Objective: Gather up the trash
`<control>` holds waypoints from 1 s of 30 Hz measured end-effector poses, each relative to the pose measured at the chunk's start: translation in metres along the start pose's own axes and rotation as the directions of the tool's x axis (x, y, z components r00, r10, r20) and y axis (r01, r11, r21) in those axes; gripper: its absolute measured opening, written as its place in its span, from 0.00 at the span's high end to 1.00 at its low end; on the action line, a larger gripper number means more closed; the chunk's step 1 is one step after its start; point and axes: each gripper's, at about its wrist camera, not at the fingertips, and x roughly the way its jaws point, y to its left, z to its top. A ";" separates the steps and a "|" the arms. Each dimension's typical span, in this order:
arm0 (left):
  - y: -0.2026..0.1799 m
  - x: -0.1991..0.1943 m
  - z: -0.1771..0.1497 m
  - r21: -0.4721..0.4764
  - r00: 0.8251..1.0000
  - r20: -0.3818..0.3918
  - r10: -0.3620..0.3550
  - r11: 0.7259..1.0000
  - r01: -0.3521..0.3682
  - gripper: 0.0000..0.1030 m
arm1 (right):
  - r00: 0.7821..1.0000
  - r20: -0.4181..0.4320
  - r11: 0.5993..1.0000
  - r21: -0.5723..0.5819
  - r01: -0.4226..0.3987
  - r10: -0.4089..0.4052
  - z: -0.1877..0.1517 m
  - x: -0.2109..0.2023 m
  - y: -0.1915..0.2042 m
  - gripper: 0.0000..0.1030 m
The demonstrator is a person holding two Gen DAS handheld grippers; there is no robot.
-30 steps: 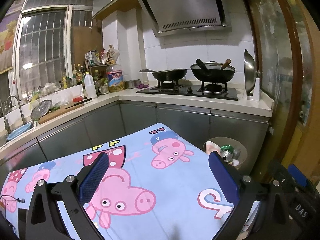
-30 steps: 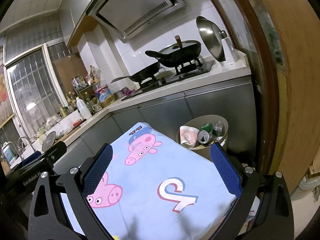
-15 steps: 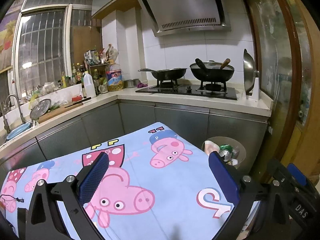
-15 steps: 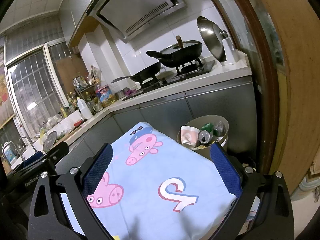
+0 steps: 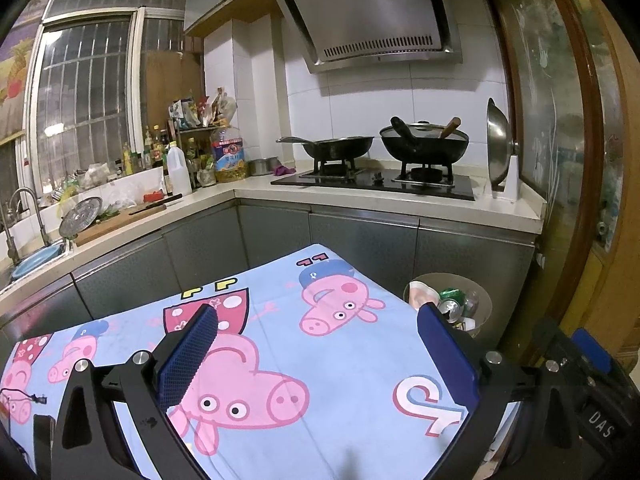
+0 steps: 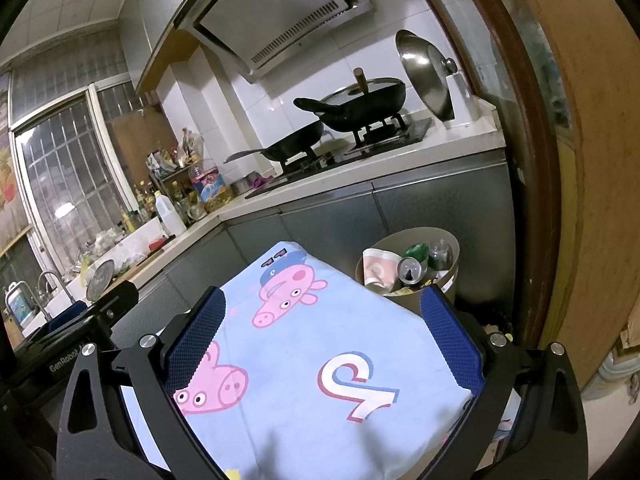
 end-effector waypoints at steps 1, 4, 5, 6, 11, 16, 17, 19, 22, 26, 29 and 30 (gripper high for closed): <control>-0.001 0.000 -0.001 -0.001 1.000 0.003 0.001 1.000 -0.001 0.04 | 1.000 0.001 1.000 0.000 0.000 0.000 0.000 0.000 0.000 0.06; -0.002 0.000 -0.004 -0.005 1.000 0.013 0.003 1.000 -0.003 0.04 | 1.000 0.009 1.000 -0.003 -0.001 0.001 -0.001 -0.001 0.002 0.06; -0.003 -0.002 -0.004 -0.007 1.000 0.019 0.004 1.000 -0.004 0.04 | 1.000 0.016 1.000 -0.007 -0.002 0.002 -0.001 -0.003 0.004 0.06; -0.003 -0.003 -0.005 -0.009 1.000 0.024 0.006 1.000 -0.006 0.04 | 1.000 0.023 1.000 -0.011 -0.002 0.003 -0.002 -0.004 0.006 0.06; -0.002 -0.012 -0.003 -0.018 0.998 0.060 0.025 1.000 -0.024 0.04 | 0.997 0.076 0.999 -0.037 -0.007 0.010 -0.005 -0.016 0.017 0.06; -0.002 -0.022 -0.001 -0.026 0.994 0.100 0.039 0.999 -0.036 0.04 | 0.989 0.148 0.997 -0.083 -0.007 0.019 -0.007 -0.033 0.028 0.06; -0.002 -0.024 -0.001 -0.026 0.993 0.108 0.043 0.999 -0.040 0.04 | 0.987 0.159 0.996 -0.091 -0.005 0.020 -0.006 -0.036 0.030 0.06; -0.003 -0.028 0.000 -0.027 0.991 0.122 0.048 0.999 -0.045 0.04 | 0.983 0.185 0.994 -0.112 -0.002 0.023 -0.007 -0.041 0.033 0.06; -0.003 -0.030 0.002 -0.025 0.990 0.133 0.054 0.998 -0.051 0.04 | 0.974 0.223 0.991 -0.137 0.003 0.028 -0.006 -0.050 0.039 0.06; -0.004 -0.032 0.003 -0.028 0.989 0.138 0.055 0.998 -0.051 0.04 | 0.968 0.247 0.988 -0.153 0.003 0.035 -0.004 -0.056 0.042 0.06; -0.004 -0.034 0.005 -0.029 0.988 0.143 0.057 0.998 -0.054 0.04 | 0.967 0.253 0.988 -0.155 0.001 0.039 -0.003 -0.058 0.043 0.06; -0.004 -0.035 0.005 -0.030 0.988 0.145 0.059 0.998 -0.055 0.04 | 0.967 0.252 0.988 -0.154 0.001 0.038 -0.004 -0.058 0.043 0.06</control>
